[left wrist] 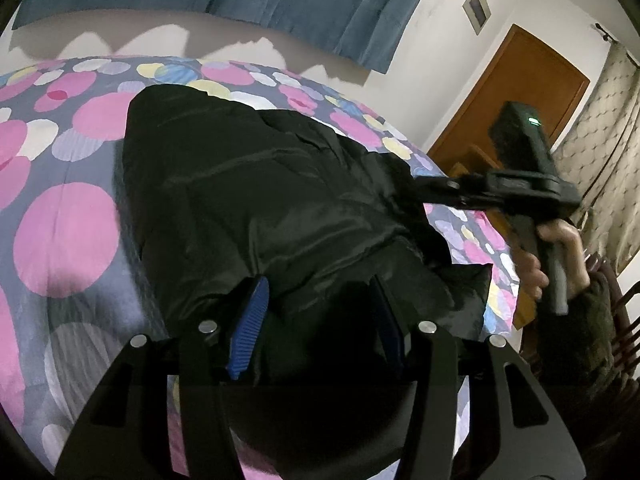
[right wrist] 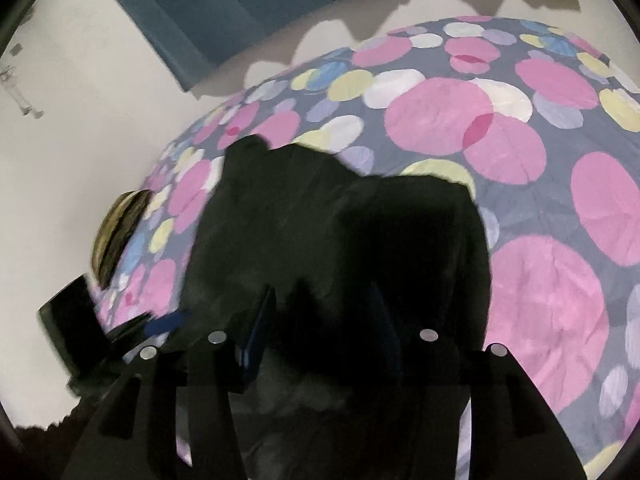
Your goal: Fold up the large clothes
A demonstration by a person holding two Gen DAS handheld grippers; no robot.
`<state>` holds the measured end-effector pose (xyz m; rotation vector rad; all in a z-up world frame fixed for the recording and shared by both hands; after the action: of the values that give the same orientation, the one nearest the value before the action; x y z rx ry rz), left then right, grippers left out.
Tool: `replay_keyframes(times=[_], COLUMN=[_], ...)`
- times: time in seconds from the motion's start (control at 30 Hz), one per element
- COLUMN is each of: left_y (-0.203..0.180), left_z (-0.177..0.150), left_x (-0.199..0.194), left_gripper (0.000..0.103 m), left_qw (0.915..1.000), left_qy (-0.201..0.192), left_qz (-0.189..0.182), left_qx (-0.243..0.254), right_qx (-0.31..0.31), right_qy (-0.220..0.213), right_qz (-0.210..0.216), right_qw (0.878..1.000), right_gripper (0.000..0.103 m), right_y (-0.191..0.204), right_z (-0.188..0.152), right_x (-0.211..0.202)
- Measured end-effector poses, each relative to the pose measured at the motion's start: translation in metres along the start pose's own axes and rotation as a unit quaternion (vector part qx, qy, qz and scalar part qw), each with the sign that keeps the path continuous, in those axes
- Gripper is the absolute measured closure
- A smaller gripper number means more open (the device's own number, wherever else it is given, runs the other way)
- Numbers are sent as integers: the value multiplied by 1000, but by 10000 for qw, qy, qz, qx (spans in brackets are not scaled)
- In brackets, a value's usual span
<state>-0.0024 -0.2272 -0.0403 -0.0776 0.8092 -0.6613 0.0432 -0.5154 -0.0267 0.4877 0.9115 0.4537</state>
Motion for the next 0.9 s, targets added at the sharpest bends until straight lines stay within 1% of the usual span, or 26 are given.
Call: replay_keyframes(times=[0.03, 0.1, 0.17, 0.23, 0.3, 0.33, 0.4, 0.5, 0.6, 0.63, 0.67, 0.73, 0.77, 0.83, 0.9], left_y=[0, 1, 1, 0, -1, -1, -1, -1, 0, 1, 1, 1, 1, 1, 0], left_z=[0, 2, 1, 2, 1, 1, 1, 1, 1, 2, 1, 0, 0, 0, 0], left_x=[0, 2, 3, 5, 6, 7, 6, 6, 7, 6, 6, 5, 5, 5, 5], left_gripper=[53, 53, 53, 53, 53, 53, 53, 53, 53, 53, 53, 53, 53, 53, 53], left_qw=[10000, 10000, 10000, 9999, 10000, 10000, 10000, 10000, 10000, 10000, 10000, 10000, 10000, 10000, 10000], left_qy=[8, 29, 42, 43, 37, 35, 29, 25, 26, 27, 23, 21, 20, 19, 14], left_qz=[-4, -32, -67, -93, -76, -71, -50, -16, 14, 20, 30, 44, 45, 36, 41], left_qx=[-9, -40, -47, -26, -5, -2, 29, 61, 56, 52, 49, 50, 49, 40, 38], right_qx=[80, 294, 500, 531, 692, 793, 881, 870, 746, 689, 651, 519, 434, 283, 138], right_qy=[24, 126, 352, 502, 507, 481, 433, 352, 271, 220, 150, -30, -110, -240, -234], right_qz=[-50, 32, 53, -6, 167, 264, 358, 400, 319, 238, 173, 39, 14, 101, 113], right_qw=[10000, 9995, 9981, 9973, 9962, 9953, 9945, 9948, 9963, 9971, 9976, 9986, 9990, 9993, 9996], right_gripper=[54, 54, 61, 66, 67, 69, 71, 70, 66, 62, 58, 55, 55, 55, 55], right_y=[-9, -23, -39, -51, -60, -65, -68, -66, -57, -51, -47, -35, -29, -15, -4], right_z=[8, 13, 10, 4, -1, -3, -5, -6, -7, -8, -9, -12, -15, -21, -30], right_x=[9, 23, 39, 54, 61, 62, 60, 56, 47, 41, 36, 20, 12, -4, -13])
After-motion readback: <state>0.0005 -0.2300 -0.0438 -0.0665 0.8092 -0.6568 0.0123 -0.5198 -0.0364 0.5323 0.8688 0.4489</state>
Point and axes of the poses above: each gripper's, at about its wrist camera, not at the fingertips, and x roughly the way its jaws point, y to its left, z to its top, the point moved 1 cm from there along x, roughly the way its jaws point, and after that the axes turned 9 degrees about z, right-handed, at the moved point
